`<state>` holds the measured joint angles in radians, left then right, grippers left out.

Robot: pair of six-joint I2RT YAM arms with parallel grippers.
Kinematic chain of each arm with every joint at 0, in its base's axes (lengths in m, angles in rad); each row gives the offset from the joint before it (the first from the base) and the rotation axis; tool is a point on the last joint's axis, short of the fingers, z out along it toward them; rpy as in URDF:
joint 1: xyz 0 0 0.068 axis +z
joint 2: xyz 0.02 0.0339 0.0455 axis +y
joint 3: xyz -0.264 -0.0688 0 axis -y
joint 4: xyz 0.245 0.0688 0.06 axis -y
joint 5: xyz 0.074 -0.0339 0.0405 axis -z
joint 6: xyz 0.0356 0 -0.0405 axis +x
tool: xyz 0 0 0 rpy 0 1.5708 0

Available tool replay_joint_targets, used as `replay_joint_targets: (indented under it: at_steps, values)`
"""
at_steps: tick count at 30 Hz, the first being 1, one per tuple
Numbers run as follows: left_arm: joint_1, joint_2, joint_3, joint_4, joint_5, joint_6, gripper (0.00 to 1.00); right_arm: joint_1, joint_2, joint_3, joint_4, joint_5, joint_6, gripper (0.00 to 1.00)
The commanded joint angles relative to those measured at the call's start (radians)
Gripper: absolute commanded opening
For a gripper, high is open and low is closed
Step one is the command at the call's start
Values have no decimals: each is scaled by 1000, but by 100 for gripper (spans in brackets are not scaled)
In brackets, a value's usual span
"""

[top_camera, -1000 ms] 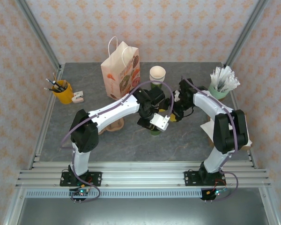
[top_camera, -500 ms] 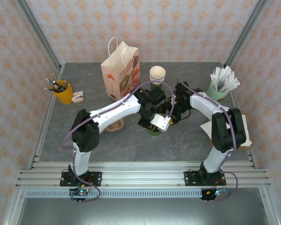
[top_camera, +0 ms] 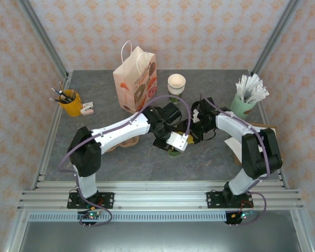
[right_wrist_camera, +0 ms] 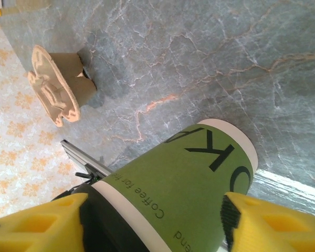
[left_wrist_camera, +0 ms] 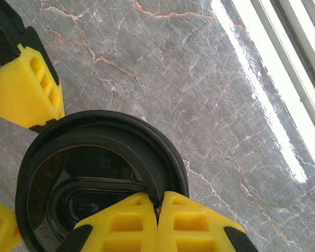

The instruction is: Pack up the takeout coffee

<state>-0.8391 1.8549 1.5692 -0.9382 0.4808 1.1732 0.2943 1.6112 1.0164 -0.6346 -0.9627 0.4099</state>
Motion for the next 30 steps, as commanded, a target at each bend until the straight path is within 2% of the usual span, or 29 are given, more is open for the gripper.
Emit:
replay_joint_targets:
  at_steps: [1,6,10,16,20,26,30]
  values:
    - [-21,126,-13,-147,-115,-38,0,18,-6,-25,-74,237,83,71]
    - [-23,147,106,-225,-159,-69,0,7,-127,35,-20,275,150,77]
    - [-24,145,103,-213,-156,-76,0,-6,-181,-9,-22,218,152,78]
    - [-26,149,104,-212,-165,-80,0,-13,-287,-170,92,74,201,80]
    - [-27,153,101,-200,-166,-82,0,-11,-297,-250,131,-20,215,81]
    - [-31,161,97,-174,-161,-97,0,-9,-270,-307,150,-49,225,79]
    - [-30,155,85,-120,-160,-140,0,-9,-252,-306,78,5,198,73]
